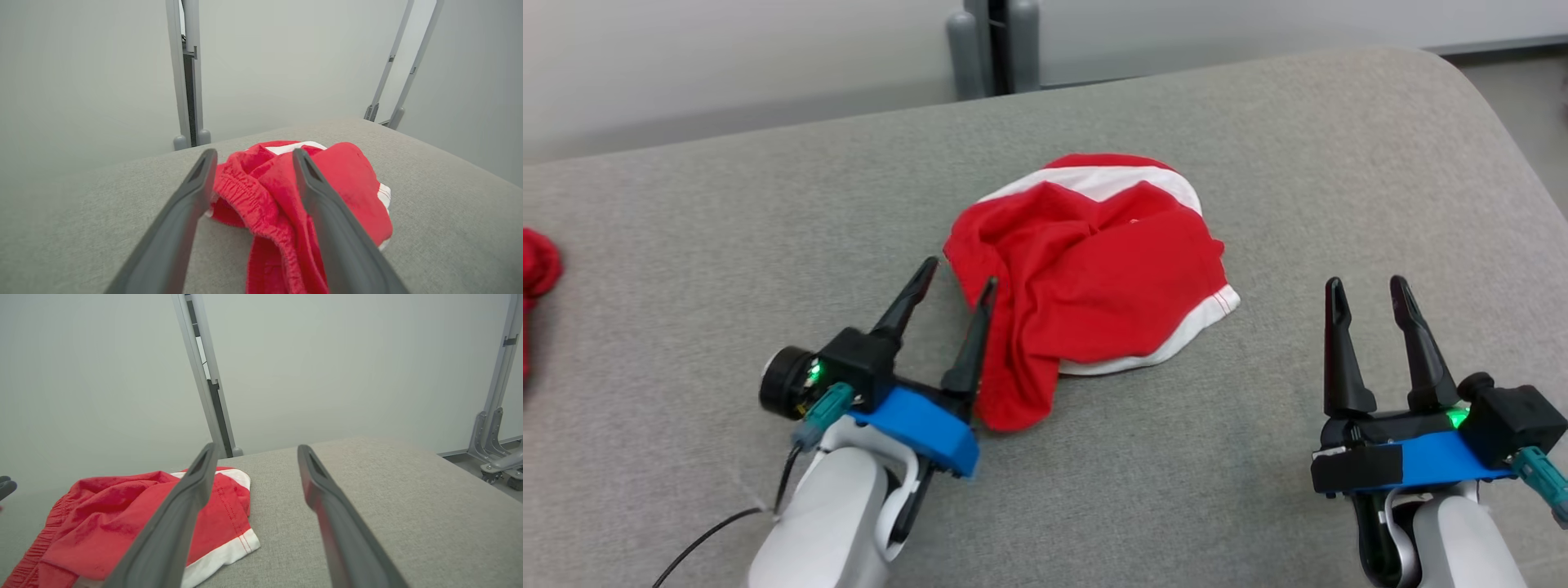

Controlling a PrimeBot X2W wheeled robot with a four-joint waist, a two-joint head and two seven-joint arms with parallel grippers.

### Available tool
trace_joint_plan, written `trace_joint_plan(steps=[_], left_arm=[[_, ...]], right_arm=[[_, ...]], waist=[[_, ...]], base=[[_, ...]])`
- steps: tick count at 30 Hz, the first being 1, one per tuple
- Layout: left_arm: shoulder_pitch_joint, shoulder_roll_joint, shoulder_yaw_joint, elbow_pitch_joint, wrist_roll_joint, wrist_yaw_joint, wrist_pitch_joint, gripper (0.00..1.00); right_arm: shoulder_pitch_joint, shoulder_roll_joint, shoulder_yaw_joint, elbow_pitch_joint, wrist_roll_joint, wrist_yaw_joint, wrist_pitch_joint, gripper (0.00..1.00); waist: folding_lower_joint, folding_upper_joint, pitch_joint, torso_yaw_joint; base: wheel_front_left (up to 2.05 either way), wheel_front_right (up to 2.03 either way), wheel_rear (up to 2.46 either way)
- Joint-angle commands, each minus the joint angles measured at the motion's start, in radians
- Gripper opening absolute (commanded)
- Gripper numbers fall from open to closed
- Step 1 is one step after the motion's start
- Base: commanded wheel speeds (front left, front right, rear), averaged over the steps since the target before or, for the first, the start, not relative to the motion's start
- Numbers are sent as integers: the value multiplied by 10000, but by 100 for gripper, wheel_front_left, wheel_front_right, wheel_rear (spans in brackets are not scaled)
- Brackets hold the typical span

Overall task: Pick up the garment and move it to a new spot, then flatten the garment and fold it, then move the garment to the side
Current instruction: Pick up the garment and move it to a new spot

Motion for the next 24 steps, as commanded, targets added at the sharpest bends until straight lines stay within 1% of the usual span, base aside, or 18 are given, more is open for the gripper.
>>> trace_joint_plan(steps=[1, 6, 13, 17, 18, 24], left_arm=[[381, 177, 210, -214, 33, 90, -36, 100], [1101, 468, 896, -896, 107, 253, -35, 100], [2183, 805, 2249, -2137, 508, 593, -36, 100], [2834, 880, 2926, -2625, 827, 712, -37, 100], [2834, 880, 2926, -2625, 827, 712, -37, 100], [3724, 787, 3712, -2936, 1114, 684, -37, 100]], right_arm=[[155, 2, 6, 30, -95, -3, -7, 100], [317, 0, 45, 67, -141, -3, -8, 100], [545, -1, 113, 101, -249, -3, -7, 100], [701, 1, 128, 111, -363, -3, -7, 100], [701, 1, 128, 111, -363, -3, -7, 100], [991, 1, 19, 221, -495, -3, -7, 100]], waist=[[0, 0, -245, 261], [0, 0, -563, 562], [0, 0, -896, 767], [0, 0, -1050, 787], [0, 0, -1050, 787], [0, 0, -1242, 754]], base=[[0, 0, 0], [0, 0, 0], [0, 0, 0], [0, 0, 0], [0, 0, 0], [0, 0, 0]])
